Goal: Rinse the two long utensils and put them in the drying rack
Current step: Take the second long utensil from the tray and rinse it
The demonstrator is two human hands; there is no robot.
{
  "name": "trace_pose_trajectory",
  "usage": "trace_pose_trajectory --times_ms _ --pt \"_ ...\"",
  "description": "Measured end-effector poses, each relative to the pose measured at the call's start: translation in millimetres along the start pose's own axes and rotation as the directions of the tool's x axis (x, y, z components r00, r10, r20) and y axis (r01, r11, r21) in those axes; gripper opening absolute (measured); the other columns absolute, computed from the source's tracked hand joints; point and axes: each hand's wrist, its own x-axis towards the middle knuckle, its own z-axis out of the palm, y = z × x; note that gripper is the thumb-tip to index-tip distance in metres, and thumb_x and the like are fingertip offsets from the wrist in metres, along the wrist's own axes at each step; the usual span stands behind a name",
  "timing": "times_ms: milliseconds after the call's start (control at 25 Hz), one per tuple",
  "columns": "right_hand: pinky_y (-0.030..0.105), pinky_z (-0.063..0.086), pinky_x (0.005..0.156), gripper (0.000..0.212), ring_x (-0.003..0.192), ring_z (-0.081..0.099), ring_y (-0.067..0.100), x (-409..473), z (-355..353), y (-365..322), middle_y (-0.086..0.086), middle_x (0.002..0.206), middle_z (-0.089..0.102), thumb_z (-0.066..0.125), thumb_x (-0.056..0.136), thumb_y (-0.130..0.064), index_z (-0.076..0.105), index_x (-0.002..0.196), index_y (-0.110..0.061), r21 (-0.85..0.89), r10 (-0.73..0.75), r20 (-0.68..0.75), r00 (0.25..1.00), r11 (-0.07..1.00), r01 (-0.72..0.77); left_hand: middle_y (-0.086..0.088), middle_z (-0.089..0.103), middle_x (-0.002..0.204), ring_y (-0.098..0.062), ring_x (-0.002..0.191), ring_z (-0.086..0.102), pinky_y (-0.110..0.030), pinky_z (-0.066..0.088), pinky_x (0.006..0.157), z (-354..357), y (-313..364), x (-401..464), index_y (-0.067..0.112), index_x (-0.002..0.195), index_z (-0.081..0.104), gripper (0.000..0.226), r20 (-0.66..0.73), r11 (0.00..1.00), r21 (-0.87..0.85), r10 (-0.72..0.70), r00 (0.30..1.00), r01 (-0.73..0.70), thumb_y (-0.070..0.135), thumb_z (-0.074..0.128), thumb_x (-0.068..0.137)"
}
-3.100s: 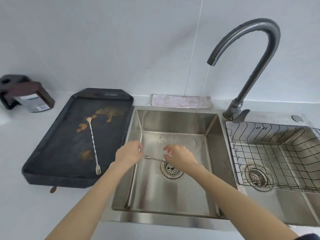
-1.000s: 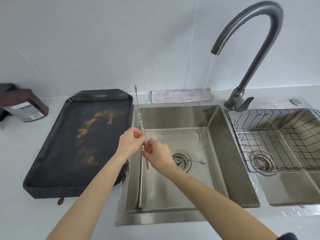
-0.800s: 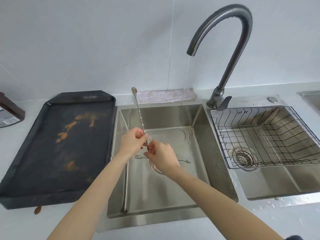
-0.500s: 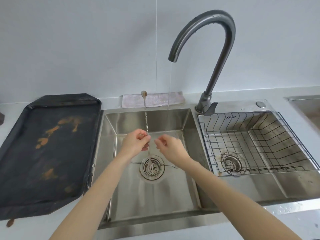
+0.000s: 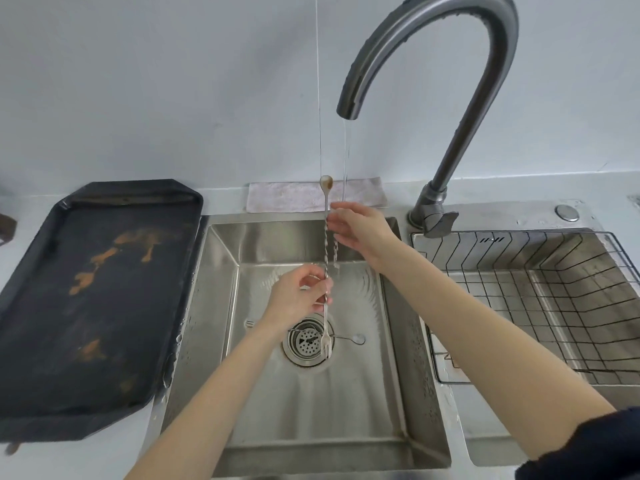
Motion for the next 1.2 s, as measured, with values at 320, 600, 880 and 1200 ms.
trace_pose_trajectory --times_ms 320,600,880,1200 --pt "0.007 0.05 0.054 0.014 0.068 0.062 0.004 10.3 -6.5 -2.9 -0.005 0.078 0.063 0.048 0.095 -0.012 0.059 0.089 -0.017 0.032 -0.081 0.001 0.997 0.996 0.081 0.002 0.06 0.068 0.001 0.049 0.063 -0.012 0.056 0.056 11.1 -11.7 9.5 0.023 0.072 0.057 0.02 0.067 1.0 0.028 -0.009 0.998 0.007 0.011 0.06 0.088" --pt "0.015 0.052 0.07 0.018 0.068 0.065 0.005 1.7 -12.7 -15.2 -0.003 0.079 0.065 0.052 0.093 -0.01 0.058 0.08 -0.021 0.068 -0.179 0.023 0.984 0.982 0.177 0.005 0.061 0.069 -0.003 0.059 0.062 -0.006 0.053 0.056 13.3 -16.6 4.3 0.02 0.076 0.06 0.014 0.051 0.993 0.116 0.013 0.999 -0.018 0.015 0.06 0.089" --pt "0.016 0.053 0.069 0.016 0.062 0.067 -0.001 -3.2 -9.1 -21.1 -0.004 0.083 0.066 0.057 0.09 -0.006 0.057 0.1 -0.018 0.149 -0.199 0.066 0.978 0.971 0.187 0.005 0.059 0.068 -0.008 0.063 0.061 -0.01 0.052 0.062 10.3 -11.1 5.1 0.02 0.084 0.065 0.016 0.049 0.991 0.122 0.048 0.998 -0.054 0.01 0.055 0.091" --pt "0.009 0.054 0.058 0.017 0.053 0.062 -0.001 0.0 -10.1 -33.4 -0.004 0.072 0.06 0.061 0.089 -0.013 0.054 0.075 -0.02 -0.02 -0.263 0.072 0.962 0.964 0.266 0.008 0.061 0.07 -0.005 0.071 0.061 -0.031 0.049 0.089 6.1 -4.4 5.6 0.017 0.106 0.066 0.028 0.058 0.967 0.232 0.092 0.994 -0.103 0.008 0.041 0.097"
